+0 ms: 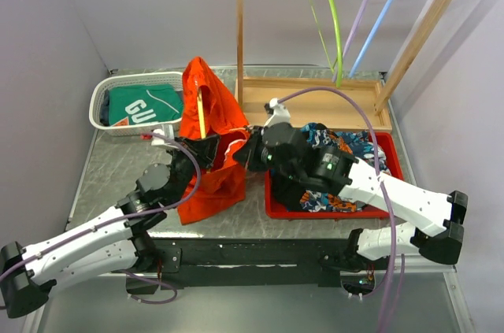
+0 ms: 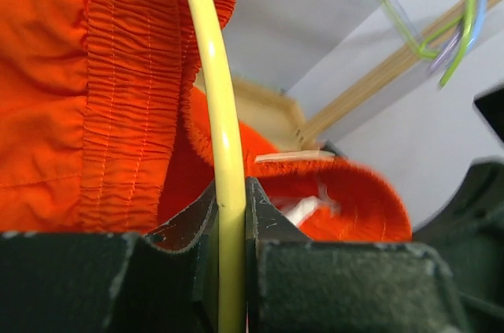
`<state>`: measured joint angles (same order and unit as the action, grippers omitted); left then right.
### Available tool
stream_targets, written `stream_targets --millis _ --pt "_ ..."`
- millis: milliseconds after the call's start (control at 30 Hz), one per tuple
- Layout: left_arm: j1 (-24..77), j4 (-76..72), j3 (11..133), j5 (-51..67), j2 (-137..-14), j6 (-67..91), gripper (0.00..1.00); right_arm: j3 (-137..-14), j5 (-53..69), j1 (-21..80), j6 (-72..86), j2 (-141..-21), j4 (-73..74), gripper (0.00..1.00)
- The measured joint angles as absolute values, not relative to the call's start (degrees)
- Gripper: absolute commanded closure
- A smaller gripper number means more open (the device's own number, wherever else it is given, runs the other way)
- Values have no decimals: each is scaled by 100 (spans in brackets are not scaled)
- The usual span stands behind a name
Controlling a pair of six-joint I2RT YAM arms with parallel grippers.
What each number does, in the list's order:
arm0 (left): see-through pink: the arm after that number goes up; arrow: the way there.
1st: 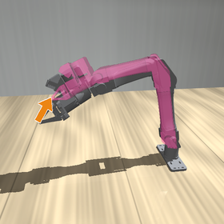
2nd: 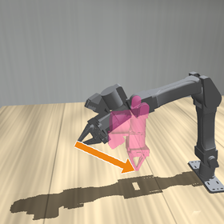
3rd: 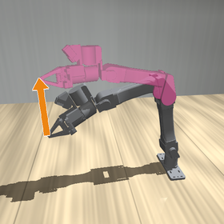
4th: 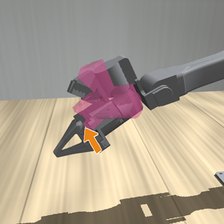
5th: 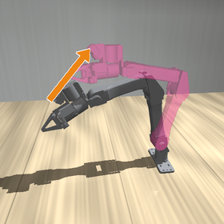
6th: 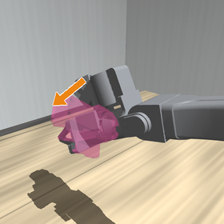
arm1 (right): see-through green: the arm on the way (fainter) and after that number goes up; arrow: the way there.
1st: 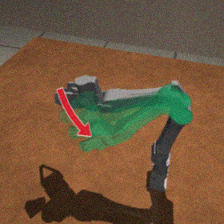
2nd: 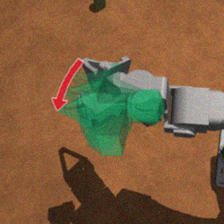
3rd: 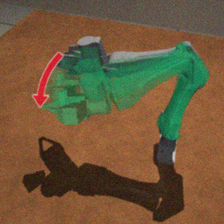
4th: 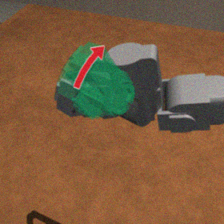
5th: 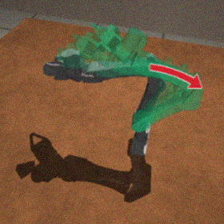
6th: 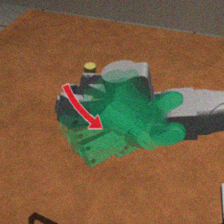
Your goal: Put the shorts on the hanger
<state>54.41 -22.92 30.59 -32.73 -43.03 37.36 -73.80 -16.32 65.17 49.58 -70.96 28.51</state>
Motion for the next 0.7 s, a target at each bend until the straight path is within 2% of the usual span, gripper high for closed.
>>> stream_targets --millis 100,200,233,333,400,500,700 --pt "5411 -1138 3439 -3006 -4213 3909 99 -7380 -1203 6169 4764 -7133 2880 96" --pt "5406 123 4119 -2659 -4211 3986 99 -7352 -821 6160 4521 -7170 2823 76" --pt "5406 556 4381 -2541 -4215 3994 99 -7321 -696 6160 4440 -7177 2781 64" --pt "5356 1824 5306 -2165 -4276 3988 99 -7225 -226 6160 4093 -7190 2622 45" --pt "5306 2414 5813 -1949 -4342 3988 99 -7170 -21 6173 3870 -7183 2569 41" --pt "5151 3155 6399 -1568 -4466 3988 99 -7083 75 6202 3583 -7050 2539 40" --pt "4893 3896 6589 -825 -4639 3988 99 -7076 -270 5951 3328 -6604 2534 39"
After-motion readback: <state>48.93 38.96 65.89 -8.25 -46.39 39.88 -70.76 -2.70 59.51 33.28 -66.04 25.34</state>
